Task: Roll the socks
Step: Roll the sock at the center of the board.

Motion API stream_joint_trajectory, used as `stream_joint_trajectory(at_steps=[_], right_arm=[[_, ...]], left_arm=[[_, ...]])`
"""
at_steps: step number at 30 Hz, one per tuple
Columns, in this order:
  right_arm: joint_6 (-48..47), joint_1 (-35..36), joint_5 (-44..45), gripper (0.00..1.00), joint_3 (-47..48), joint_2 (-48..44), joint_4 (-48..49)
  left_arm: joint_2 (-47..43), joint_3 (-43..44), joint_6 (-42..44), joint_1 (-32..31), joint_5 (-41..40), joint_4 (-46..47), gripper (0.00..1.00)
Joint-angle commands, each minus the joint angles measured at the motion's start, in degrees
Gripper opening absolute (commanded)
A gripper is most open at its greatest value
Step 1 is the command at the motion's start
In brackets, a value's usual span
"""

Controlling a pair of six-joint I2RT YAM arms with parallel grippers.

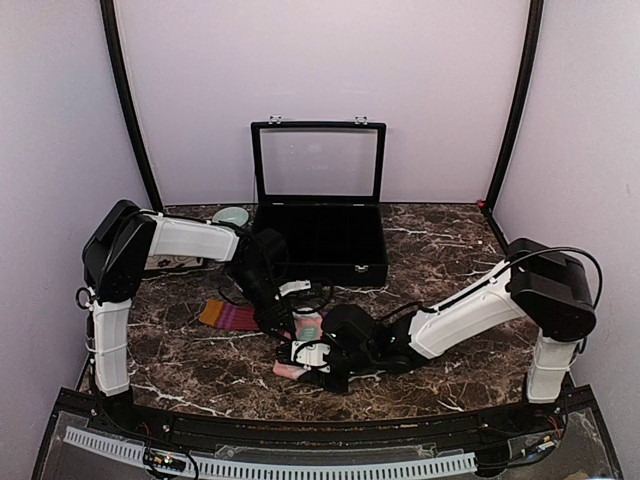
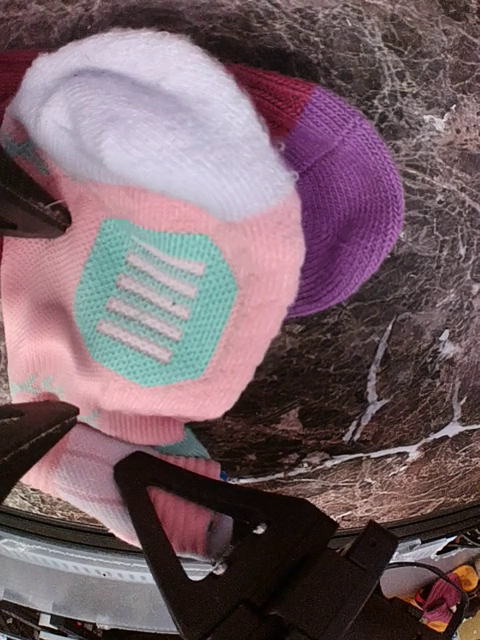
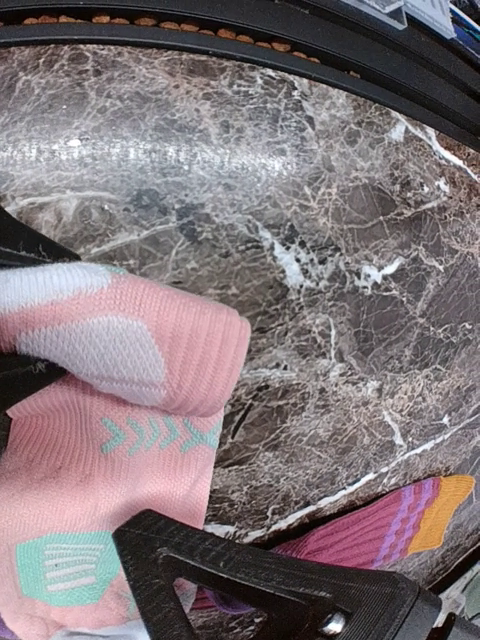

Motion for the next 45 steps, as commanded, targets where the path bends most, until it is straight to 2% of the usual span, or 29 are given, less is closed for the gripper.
stream_joint_trajectory(at_steps=[1, 7, 13, 18, 24, 30, 33, 37, 42, 45], right_arm=[[2.09, -1.08, -6.35, 0.19, -1.18, 6.96, -14.76], [8.03, -4.29, -10.71, 0.18, -2.91, 8.72, -13.61], [16.08, -4.56, -13.18, 0.18, -3.54, 13.51, -13.7], [23.04, -4.69, -14.4, 0.18, -3.02, 15.91, -14.27], [27.9, -5.84, -14.86, 0.18, -2.47, 16.66, -18.04], [33.68, -6.83, -16.5, 0.19, -1.03, 17.91, -21.27], [35.35, -7.82, -18.34, 0.19, 0.03, 19.15, -23.17], [36.0, -9.11, -20.35, 0.19, 0.9, 19.62, -25.21], [36.84, -10.32, -23.53, 0.2, 1.41, 20.14, -25.83], [37.55, -10.82, -26.73, 0.2, 1.64, 20.9, -24.83]], left_arm=[[0.79, 0.02, -0.09, -0.31, -1.39, 3.21, 0.58], [-2.67, -0.7, 0.32, 1.32, -2.37, 1.96, 0.61], [-7.04, -3.36, 1.77, 2.58, -4.99, 1.79, 0.63], [-9.49, -3.76, 0.43, 6.02, -4.91, 3.28, 0.63], [-13.87, -3.91, 2.79, 10.09, -5.59, 0.9, 0.64], [-21.33, -13.53, 8.68, 12.62, -7.79, 2.11, 0.64], [-24.55, -17.43, 10.85, 12.31, -5.77, 2.45, 0.62], [-26.68, -21.52, 12.8, 9.22, -4.1, 2.44, 0.55], [-31.07, -29.46, 13.28, 0.76, -7.1, 9.62, 0.51], [-32.85, -31.68, 13.48, -2.03, -9.99, 13.36, 0.52]])
